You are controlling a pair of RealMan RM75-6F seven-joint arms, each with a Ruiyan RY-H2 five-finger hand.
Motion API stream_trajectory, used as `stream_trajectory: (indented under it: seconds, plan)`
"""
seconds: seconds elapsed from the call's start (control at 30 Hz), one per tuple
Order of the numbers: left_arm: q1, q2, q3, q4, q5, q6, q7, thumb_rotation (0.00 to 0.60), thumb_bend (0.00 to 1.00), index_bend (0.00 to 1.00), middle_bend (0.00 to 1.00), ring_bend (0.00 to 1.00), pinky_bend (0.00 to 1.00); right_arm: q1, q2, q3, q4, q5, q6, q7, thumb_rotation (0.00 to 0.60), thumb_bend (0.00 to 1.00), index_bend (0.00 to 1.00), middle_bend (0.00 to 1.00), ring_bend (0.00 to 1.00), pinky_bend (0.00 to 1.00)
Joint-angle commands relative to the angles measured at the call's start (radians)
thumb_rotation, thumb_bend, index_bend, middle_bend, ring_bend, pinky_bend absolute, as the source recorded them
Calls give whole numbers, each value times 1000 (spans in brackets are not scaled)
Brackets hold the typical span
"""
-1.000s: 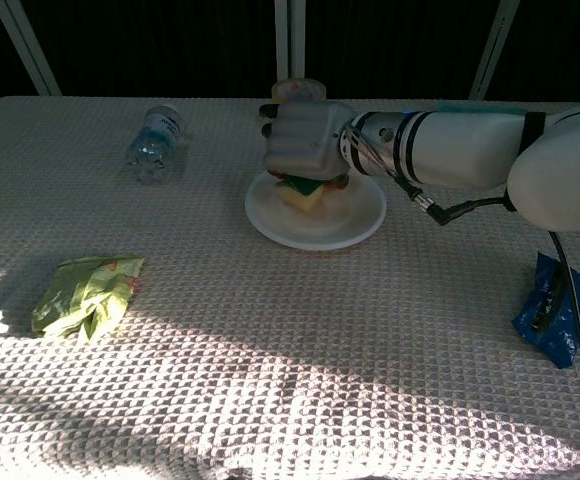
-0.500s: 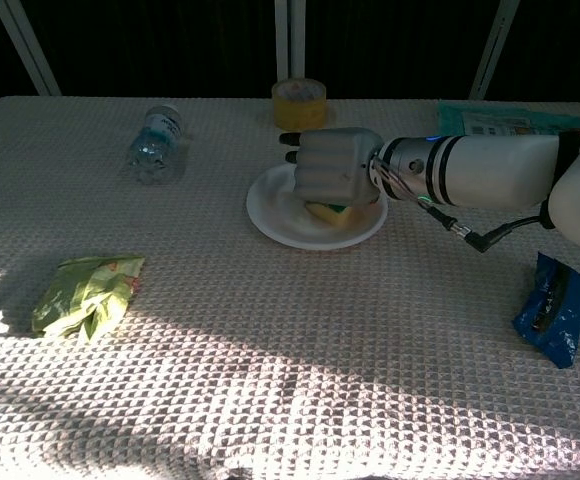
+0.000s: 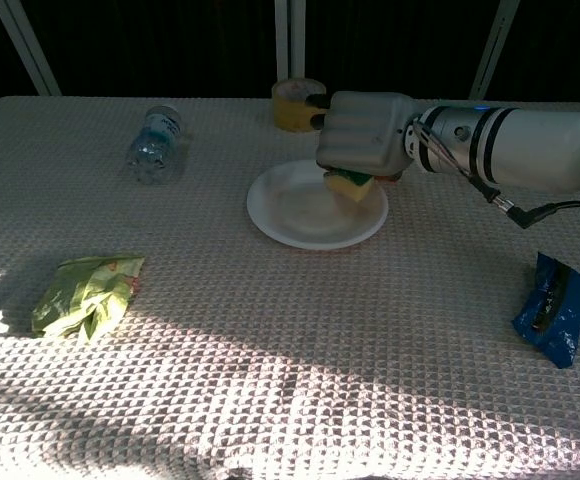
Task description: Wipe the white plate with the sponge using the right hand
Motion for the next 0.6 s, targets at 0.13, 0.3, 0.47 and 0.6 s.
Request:
stream_trajectory:
  seconds: [0.13,0.3,0.47,0.6]
  plan:
    - [-6,-5,-3,3,3,-4,-2,600,6,185,119,106,160,-137,134,-18,-124,52,84,140,600,265,496,380,155,0]
    - [-17,-7,-8,-3,7,-15,5,600,6,185,119,105,160,-194,162,-57,-128,61,81,187,600,265,371,311,135,0]
    - [-27,-3,-11,-16,13,-21,21,600,6,185,119,106,159,-226,158,-64,-125,72,81,213,600,265,140,189,51,0]
    - [-29,1,-14,-23,7,-24,26,600,6,185,119,106,160,-253,185,-60,-168,57,110,272,600,266,9,102,2,0]
